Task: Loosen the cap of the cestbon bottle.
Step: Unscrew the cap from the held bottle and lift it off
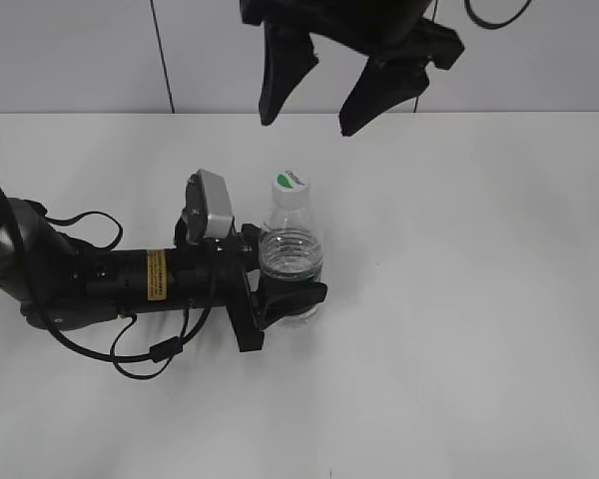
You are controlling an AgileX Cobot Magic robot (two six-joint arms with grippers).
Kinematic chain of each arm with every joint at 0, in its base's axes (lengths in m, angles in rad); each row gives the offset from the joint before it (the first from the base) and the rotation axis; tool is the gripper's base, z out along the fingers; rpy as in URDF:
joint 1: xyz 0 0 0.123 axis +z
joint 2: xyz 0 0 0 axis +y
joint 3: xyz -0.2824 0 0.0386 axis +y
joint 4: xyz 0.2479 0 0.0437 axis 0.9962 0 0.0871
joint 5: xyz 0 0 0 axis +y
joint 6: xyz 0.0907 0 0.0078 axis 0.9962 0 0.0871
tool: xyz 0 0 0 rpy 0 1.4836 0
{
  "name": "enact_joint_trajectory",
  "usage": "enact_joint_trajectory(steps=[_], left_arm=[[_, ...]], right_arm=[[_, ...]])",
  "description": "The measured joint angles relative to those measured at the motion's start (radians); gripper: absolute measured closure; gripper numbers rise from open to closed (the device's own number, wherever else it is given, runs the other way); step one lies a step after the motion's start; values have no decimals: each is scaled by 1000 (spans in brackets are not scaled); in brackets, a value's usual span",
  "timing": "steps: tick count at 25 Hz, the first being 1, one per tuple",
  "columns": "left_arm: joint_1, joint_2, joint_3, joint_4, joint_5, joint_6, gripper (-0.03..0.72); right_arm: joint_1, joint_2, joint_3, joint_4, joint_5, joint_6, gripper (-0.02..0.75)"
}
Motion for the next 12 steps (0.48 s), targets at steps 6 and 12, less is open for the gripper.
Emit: enact_joint_trajectory(steps=[6,12], left_arm=[[0,0,0,1,0,0,274],[0,0,0,1,0,0,275]], right_arm=[[47,102,-50,-11,1,6,173],[59,121,-81,-56,1,8,173]])
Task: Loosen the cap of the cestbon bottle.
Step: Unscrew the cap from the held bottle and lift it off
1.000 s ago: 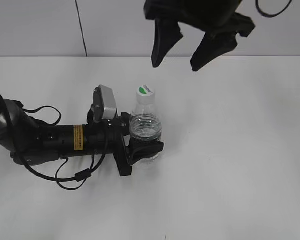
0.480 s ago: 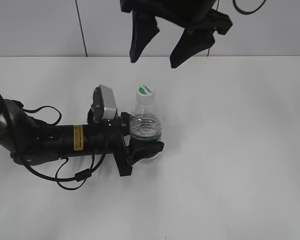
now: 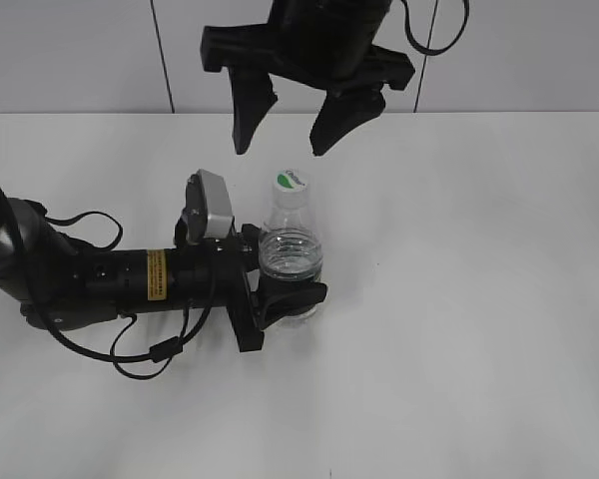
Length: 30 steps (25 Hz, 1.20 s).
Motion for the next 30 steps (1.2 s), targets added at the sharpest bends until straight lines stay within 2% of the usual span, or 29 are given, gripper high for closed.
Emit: enact_joint_trajectory(steps=[19,30], left_arm=[[0,0,0,0,0,0,275],[0,0,0,0,0,0,275]], right_arm=[[6,39,-1,-77,0,-12,173],[6,40,43,-80,0,-42,173]])
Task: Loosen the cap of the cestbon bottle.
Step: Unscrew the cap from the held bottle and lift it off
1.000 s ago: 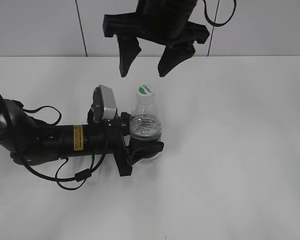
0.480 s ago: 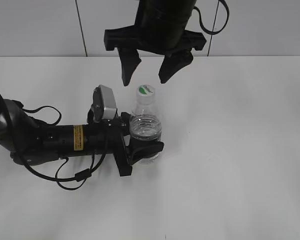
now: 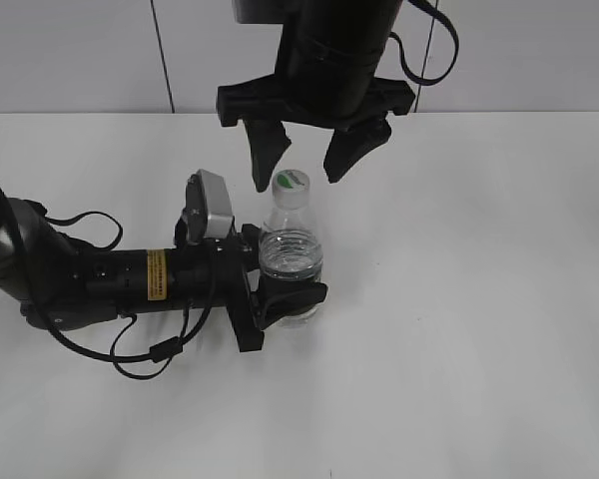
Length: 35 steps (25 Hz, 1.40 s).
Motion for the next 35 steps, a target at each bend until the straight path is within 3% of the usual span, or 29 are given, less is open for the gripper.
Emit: enact_joint_trajectory(steps=[35], left_arm=[[0,0,0,0,0,0,275]], right_arm=[[0,40,-36,14,1,-28,173]])
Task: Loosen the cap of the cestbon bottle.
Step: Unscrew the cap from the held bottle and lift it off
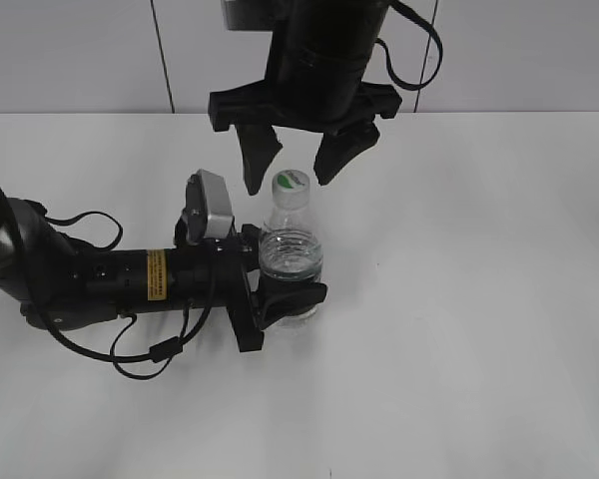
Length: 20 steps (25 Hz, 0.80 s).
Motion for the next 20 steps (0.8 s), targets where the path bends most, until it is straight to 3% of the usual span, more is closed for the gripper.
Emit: enact_joint_trajectory(steps=[11,20], left_arm=[[0,0,0,0,0,0,275],[0,0,0,0,0,0,275]], right_arm=[[0,0,1,0,0,-15,244],[0,0,21,0,1,-28,256]])
